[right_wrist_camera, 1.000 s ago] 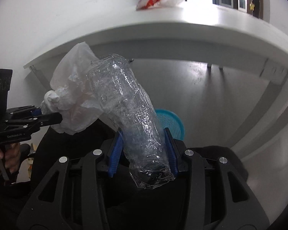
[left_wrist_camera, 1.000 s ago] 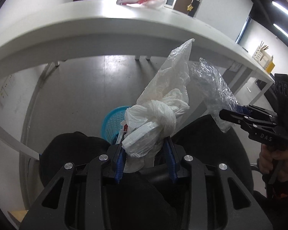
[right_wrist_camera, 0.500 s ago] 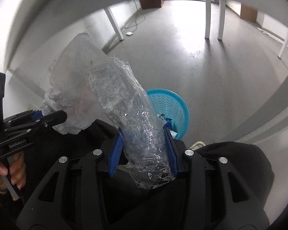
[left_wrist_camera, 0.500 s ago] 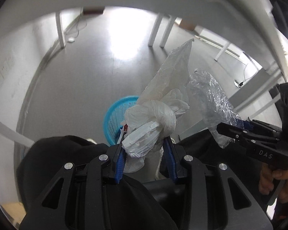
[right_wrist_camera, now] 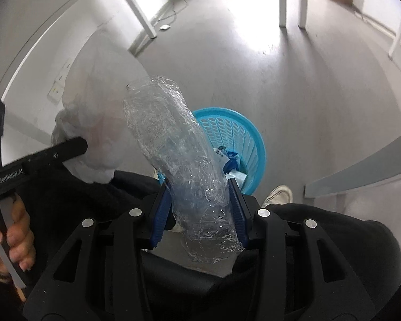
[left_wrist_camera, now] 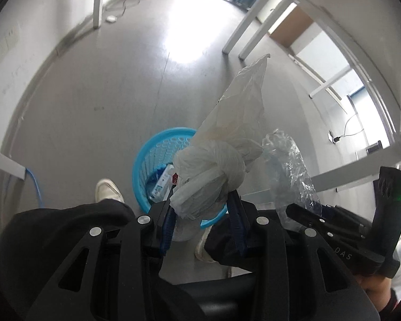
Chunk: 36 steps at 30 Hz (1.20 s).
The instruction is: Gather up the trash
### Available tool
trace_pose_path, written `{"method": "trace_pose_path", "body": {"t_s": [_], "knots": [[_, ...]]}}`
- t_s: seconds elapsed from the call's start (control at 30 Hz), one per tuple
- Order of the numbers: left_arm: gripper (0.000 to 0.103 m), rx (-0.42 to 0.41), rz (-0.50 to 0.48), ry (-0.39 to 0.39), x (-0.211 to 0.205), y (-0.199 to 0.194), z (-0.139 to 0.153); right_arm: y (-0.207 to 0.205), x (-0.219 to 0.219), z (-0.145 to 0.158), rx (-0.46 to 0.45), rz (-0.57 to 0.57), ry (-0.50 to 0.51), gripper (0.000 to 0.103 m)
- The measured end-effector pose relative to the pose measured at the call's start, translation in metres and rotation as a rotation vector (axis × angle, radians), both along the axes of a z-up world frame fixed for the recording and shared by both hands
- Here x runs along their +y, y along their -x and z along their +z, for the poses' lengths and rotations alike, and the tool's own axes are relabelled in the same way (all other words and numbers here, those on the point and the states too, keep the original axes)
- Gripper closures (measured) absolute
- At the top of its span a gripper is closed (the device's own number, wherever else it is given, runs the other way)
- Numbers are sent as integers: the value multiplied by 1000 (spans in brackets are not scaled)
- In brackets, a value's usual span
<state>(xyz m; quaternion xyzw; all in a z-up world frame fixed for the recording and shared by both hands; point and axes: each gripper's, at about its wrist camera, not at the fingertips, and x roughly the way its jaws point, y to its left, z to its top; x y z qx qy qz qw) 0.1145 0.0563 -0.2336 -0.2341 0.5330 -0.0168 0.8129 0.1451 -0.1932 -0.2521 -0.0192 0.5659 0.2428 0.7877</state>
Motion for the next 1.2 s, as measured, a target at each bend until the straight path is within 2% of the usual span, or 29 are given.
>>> {"method": "trace_pose_path", "body": {"t_s": [0.2,0.47,0.67,0.93,1.0,1.03,1.07,1.2], "knots": [[68,63,43,54,5,-20,-20,-29,6,-34,87,-43,-8,63],[68,116,60,48,2,-47,-43,-60,20,-73,176,-71,9,62],[68,244,101,62,7,-70,-76,-80,18,-102,254,-132,9,62],[66,249,83,61,8,-74,-79,-85,30,-117,265,-122,42,60],[53,242,88,53,9,-77,-79,-86,30,-119,270,-125,36,49],[45,235,96,47,9,-80,-80,-87,29,-118,274,-127,29,34],[43,226,108,40,9,-80,-79,-86,28,-118,273,-130,23,29],[43,209,131,57,13,-78,-77,-85,24,-116,264,-137,12,30]]}}
